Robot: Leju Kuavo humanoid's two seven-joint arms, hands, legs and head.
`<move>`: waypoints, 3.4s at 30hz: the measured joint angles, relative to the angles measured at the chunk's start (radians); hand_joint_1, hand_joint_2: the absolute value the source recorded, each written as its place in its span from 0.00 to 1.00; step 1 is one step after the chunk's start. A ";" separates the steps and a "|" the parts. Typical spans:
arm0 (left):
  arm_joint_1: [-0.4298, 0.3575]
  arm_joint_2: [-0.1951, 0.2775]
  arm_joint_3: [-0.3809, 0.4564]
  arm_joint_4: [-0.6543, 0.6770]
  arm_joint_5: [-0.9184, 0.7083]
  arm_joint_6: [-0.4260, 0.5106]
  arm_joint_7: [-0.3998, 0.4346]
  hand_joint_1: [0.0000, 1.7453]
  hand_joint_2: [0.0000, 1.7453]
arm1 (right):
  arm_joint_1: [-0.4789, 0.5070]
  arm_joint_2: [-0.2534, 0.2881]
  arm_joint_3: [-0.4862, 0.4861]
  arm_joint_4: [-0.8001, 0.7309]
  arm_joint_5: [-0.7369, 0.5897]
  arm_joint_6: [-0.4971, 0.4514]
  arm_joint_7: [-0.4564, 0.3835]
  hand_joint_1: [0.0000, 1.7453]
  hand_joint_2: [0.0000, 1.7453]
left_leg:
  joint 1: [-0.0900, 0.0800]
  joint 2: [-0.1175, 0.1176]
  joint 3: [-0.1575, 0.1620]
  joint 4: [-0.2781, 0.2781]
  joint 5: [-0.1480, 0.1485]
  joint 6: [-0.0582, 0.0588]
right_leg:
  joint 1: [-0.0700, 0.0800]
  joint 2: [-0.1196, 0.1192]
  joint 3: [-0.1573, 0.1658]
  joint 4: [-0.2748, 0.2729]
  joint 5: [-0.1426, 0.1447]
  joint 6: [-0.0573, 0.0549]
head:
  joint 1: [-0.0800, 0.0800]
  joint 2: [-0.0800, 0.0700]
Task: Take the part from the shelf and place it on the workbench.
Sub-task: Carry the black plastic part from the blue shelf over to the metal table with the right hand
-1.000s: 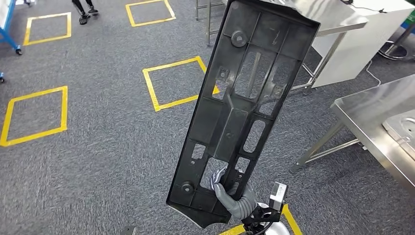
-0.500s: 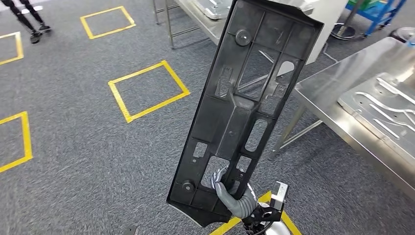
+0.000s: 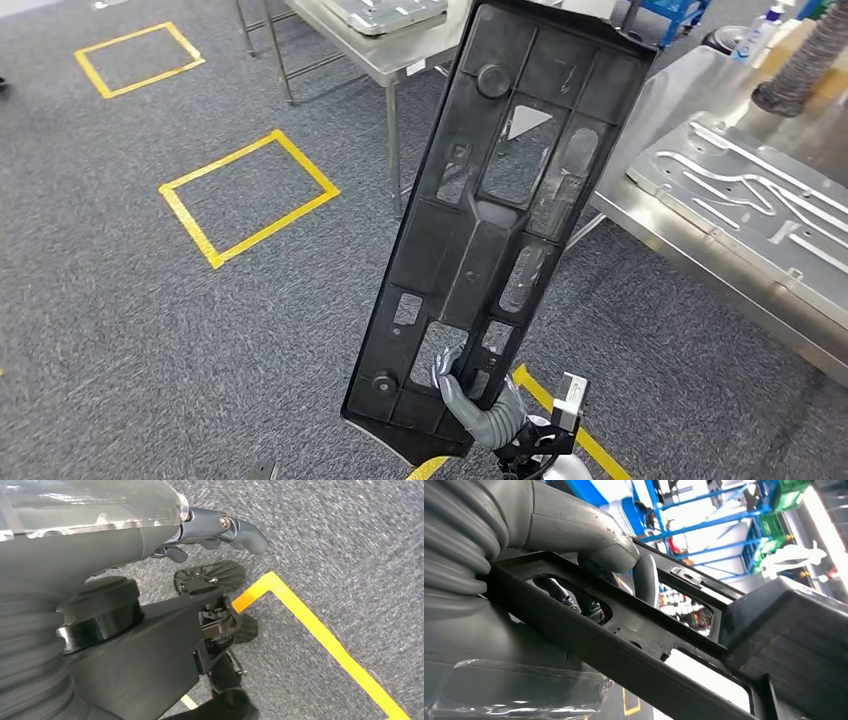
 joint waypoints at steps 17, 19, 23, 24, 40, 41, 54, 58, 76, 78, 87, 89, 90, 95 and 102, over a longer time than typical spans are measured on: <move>0.005 0.002 0.000 0.000 0.000 -0.004 -0.001 0.00 1.00 | -0.001 0.000 -0.002 0.008 0.000 -0.001 -0.001 0.96 1.00 | 0.006 -0.170 -0.012 0.014 0.000 -0.015 | 0.002 0.171 0.009 -0.043 0.020 -0.031 | 0.000 0.000; 0.004 0.001 0.000 0.000 0.000 -0.004 -0.002 0.00 1.00 | 0.001 -0.001 -0.002 0.008 0.000 -0.003 -0.001 0.96 1.00 | 0.005 -0.150 -0.010 0.007 0.007 -0.006 | -0.002 0.187 0.002 -0.046 0.026 -0.017 | 0.000 0.000; 0.005 0.000 0.000 0.000 0.001 -0.005 -0.003 0.00 1.00 | 0.000 -0.006 -0.003 0.008 0.000 -0.006 -0.002 0.96 1.00 | 0.006 -0.095 -0.004 -0.013 0.020 0.016 | 0.003 0.089 -0.067 0.091 -0.054 -0.005 | 0.000 0.000; 0.008 0.000 0.000 0.000 0.002 -0.005 -0.003 0.00 1.00 | 0.000 -0.008 -0.003 0.009 0.000 -0.006 -0.003 0.96 1.00 | 0.004 -0.080 -0.005 -0.013 0.019 0.018 | 0.002 0.071 -0.101 0.163 -0.086 -0.002 | 0.000 0.000; 0.034 0.000 0.005 0.000 0.025 -0.011 -0.028 0.00 1.00 | 0.055 -0.077 -0.070 -0.137 0.293 -0.235 -0.024 0.96 1.00 | 0.004 -0.075 -0.108 0.267 -0.151 -0.036 | 0.004 0.070 0.018 -0.048 0.006 -0.045 | 0.000 0.000; 0.038 0.000 0.006 0.000 0.026 -0.011 -0.028 0.00 1.00 | 0.066 -0.093 -0.084 -0.156 0.311 -0.244 -0.024 0.96 1.00 | 0.004 -0.078 -0.128 0.305 -0.156 -0.035 | 0.006 0.083 0.018 -0.048 0.006 -0.045 | 0.000 0.000; 0.036 0.001 0.022 0.000 0.044 -0.015 -0.041 0.00 1.00 | 0.146 -0.322 -0.267 -0.320 0.331 -0.249 0.009 0.96 1.00 | -0.001 -0.092 -0.004 -0.012 0.018 0.029 | 0.005 0.090 -0.066 0.101 -0.070 0.003 | 0.000 0.000; 0.044 0.001 0.025 0.000 0.049 -0.015 -0.041 0.00 1.00 | 0.152 -0.379 -0.343 -0.333 0.307 -0.233 0.029 0.96 1.00 | -0.006 -0.036 -0.005 -0.009 0.013 0.030 | -0.005 0.054 -0.112 0.209 -0.095 0.016 | 0.000 0.000; 0.050 0.003 0.046 0.000 0.078 -0.011 -0.048 0.00 1.00 | -0.055 -0.570 -0.512 -0.166 0.227 -0.110 0.080 0.96 1.00 | -0.005 -0.089 -0.067 0.104 -0.012 0.002 | 0.000 0.109 0.026 -0.044 -0.001 -0.024 | 0.000 0.000; 0.049 0.004 0.050 0.000 0.084 -0.010 -0.047 0.00 1.00 | -0.087 -0.584 -0.511 -0.136 0.226 -0.106 0.081 0.96 1.00 | -0.010 -0.097 -0.040 0.030 0.015 0.009 | 0.000 0.118 0.023 -0.043 0.000 -0.014 | 0.000 0.000; 0.047 0.003 0.054 0.000 0.076 -0.027 -0.052 0.00 1.00 | -0.123 -0.622 -0.505 -0.081 0.244 -0.133 0.085 0.96 1.00 | -0.012 -0.084 -0.007 -0.013 0.009 0.040 | -0.010 0.062 -0.133 0.229 -0.095 0.024 | 0.000 0.000; 0.048 0.003 0.054 0.000 0.074 -0.027 -0.052 0.00 1.00 | -0.121 -0.624 -0.505 -0.075 0.245 -0.134 0.087 0.96 1.00 | -0.012 -0.078 0.012 -0.012 -0.005 0.036 | -0.014 0.056 -0.120 0.179 -0.038 0.029 | 0.000 0.000; 0.048 0.003 0.054 0.000 0.074 -0.028 -0.053 0.00 1.00 | -0.121 -0.627 -0.505 -0.074 0.245 -0.134 0.087 0.96 1.00 | -0.012 -0.076 0.023 -0.012 -0.014 0.032 | -0.017 0.049 -0.088 0.105 0.004 0.030 | 0.000 0.000; 0.044 0.003 0.053 0.000 0.073 -0.029 -0.054 0.00 1.00 | -0.121 -0.637 -0.505 -0.067 0.245 -0.135 0.089 0.96 1.00 | -0.019 -0.061 0.055 -0.014 -0.061 0.007 | -0.003 0.032 -0.009 -0.039 0.014 0.000 | 0.000 0.000; 0.037 0.002 0.049 0.000 0.061 -0.031 -0.038 0.00 1.00 | -0.106 -0.649 -0.526 -0.076 0.229 -0.135 0.100 0.96 1.00 | -0.011 -0.078 -0.158 0.319 -0.117 -0.013 | -0.001 0.051 0.095 -0.044 -0.070 -0.036 | 0.000 0.000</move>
